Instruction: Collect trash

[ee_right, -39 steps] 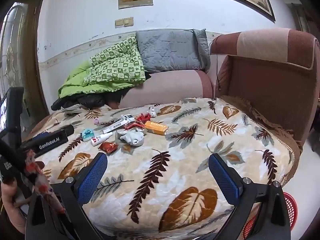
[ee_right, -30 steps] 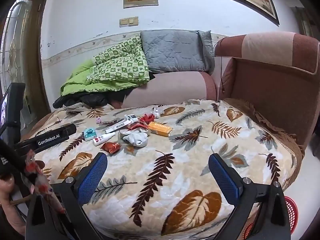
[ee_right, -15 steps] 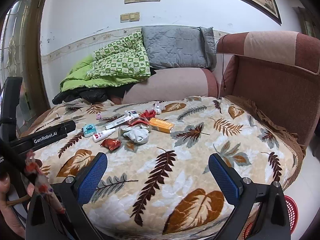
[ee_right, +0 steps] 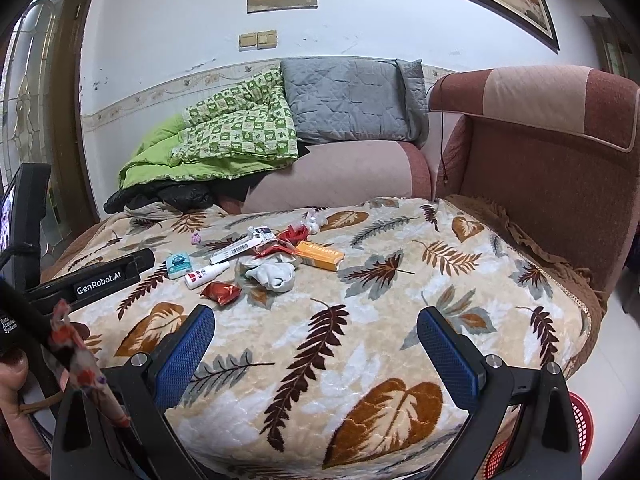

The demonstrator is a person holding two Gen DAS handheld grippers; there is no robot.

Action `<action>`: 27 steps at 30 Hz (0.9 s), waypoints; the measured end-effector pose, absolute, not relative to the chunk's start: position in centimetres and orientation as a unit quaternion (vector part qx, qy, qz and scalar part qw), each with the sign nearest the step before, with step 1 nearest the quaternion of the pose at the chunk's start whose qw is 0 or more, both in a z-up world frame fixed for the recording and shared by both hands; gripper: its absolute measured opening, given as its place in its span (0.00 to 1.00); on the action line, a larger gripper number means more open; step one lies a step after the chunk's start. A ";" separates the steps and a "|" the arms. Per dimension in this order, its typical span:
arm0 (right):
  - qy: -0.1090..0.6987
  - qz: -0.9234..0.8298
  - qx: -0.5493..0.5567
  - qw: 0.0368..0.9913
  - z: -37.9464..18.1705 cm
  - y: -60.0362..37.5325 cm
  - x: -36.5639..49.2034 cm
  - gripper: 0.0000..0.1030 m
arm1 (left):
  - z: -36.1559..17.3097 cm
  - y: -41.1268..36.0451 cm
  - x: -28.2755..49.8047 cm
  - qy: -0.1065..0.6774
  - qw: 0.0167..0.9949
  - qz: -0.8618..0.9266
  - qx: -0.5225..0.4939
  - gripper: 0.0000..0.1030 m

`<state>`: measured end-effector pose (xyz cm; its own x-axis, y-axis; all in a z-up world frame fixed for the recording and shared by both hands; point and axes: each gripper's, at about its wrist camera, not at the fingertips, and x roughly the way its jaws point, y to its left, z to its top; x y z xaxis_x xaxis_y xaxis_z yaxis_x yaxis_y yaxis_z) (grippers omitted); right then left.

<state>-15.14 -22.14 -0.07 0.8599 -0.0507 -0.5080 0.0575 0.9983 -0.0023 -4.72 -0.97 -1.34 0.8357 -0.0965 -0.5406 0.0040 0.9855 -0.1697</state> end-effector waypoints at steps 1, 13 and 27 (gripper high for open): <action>0.263 -0.029 0.006 0.964 -0.1 -22.2 -15.2 1.00 | -1.3 -1.0 -4.7 0.285 0.955 -0.026 -0.081 0.82; 0.263 -0.029 0.004 0.964 0.4 -21.3 -15.1 1.00 | -1.4 -1.1 -4.7 0.285 0.955 -0.026 -0.081 0.82; 0.264 -0.028 0.007 0.964 0.5 -21.4 -15.2 1.00 | -1.4 -1.2 -4.8 0.285 0.955 -0.026 -0.081 0.81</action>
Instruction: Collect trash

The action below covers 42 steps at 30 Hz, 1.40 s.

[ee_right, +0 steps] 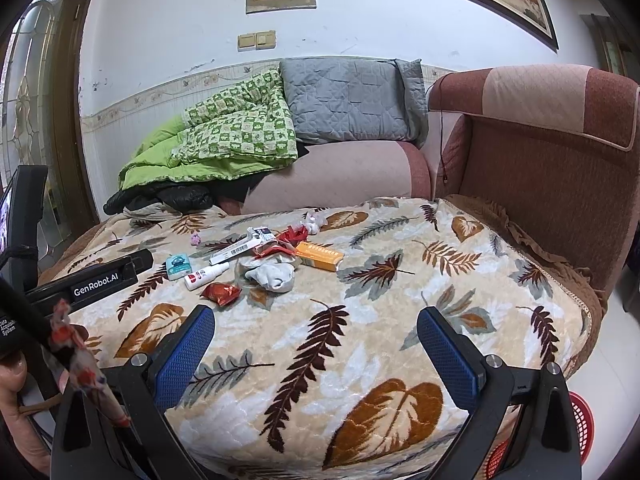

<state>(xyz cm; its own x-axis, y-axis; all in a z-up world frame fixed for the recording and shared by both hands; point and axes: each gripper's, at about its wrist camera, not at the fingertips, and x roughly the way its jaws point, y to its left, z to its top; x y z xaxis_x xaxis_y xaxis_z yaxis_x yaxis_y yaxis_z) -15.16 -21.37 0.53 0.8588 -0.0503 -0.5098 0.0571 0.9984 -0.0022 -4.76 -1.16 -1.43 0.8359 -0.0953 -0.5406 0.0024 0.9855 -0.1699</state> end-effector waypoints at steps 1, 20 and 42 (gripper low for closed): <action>0.264 -0.028 0.007 0.964 0.4 -21.4 -15.1 1.00 | -1.4 -1.2 -4.8 0.285 0.955 -0.025 -0.081 0.82; 0.253 0.002 0.030 0.967 0.1 -21.3 -13.1 1.00 | -0.9 -0.4 -4.7 0.284 0.953 -0.027 -0.105 0.81; 0.401 0.117 0.226 0.880 -12.3 -24.4 10.9 0.75 | -9.0 0.1 14.7 0.586 0.777 -0.097 -0.211 0.78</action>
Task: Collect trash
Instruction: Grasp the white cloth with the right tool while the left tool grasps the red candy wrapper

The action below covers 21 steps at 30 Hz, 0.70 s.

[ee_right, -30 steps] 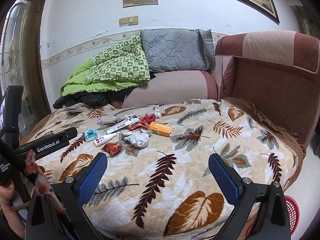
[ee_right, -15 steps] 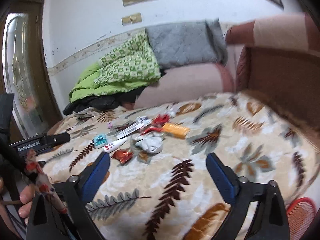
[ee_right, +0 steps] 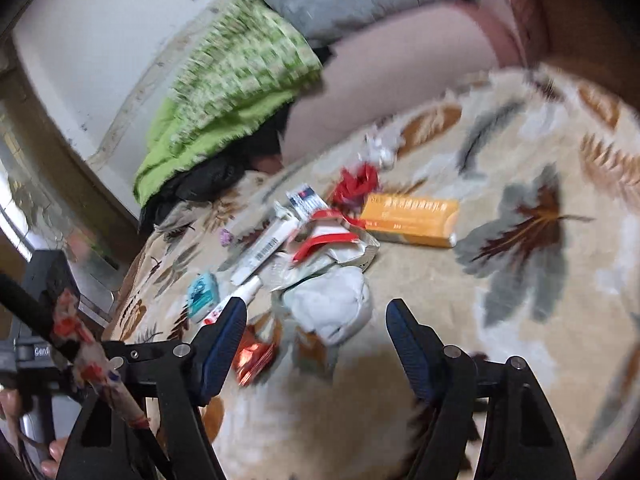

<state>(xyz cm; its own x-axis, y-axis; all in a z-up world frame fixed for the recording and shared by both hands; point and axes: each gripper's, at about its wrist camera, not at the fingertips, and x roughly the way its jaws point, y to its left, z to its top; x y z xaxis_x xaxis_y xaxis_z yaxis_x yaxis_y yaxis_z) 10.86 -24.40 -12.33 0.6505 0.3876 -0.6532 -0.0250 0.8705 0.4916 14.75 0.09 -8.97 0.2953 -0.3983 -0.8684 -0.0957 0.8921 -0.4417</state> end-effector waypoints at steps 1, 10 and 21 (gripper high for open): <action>0.418 0.111 0.233 0.871 -13.7 -24.4 12.5 0.75 | -9.7 0.1 15.6 0.593 0.772 -0.087 -0.214 0.78; 0.442 0.152 0.328 0.821 -19.6 -24.3 14.4 0.32 | -13.7 -0.3 16.8 0.619 0.737 -0.093 -0.253 0.75; 0.386 0.097 0.304 0.865 -15.2 -27.3 6.5 0.19 | -15.2 -0.2 18.5 0.620 0.739 -0.055 -0.256 0.47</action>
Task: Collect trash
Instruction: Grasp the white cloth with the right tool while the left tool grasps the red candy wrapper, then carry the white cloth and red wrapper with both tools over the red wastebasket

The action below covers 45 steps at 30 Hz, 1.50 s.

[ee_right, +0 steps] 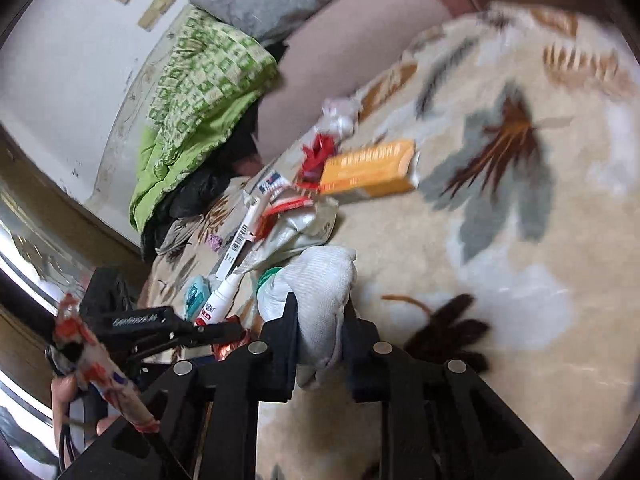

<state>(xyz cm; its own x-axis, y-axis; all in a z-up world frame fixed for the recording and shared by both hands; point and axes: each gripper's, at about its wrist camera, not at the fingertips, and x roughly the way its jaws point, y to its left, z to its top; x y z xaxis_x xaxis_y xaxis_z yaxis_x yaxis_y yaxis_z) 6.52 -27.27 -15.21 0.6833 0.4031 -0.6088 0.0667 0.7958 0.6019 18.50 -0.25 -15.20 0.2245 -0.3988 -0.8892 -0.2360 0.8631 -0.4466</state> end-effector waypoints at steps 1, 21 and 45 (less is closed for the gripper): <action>0.380 0.094 0.298 0.871 -14.4 -27.3 5.7 0.19 | -15.1 -0.1 18.5 0.618 0.741 -0.053 -0.257 0.45; 0.265 0.019 0.266 0.927 -1.9 -31.6 -17.3 0.19 | -3.8 -4.4 0.1 0.483 0.839 -0.173 -0.184 0.42; 0.198 -0.176 0.286 0.921 0.6 -43.4 -31.9 0.19 | 3.5 -22.6 -15.9 0.420 0.820 -0.387 -0.037 0.42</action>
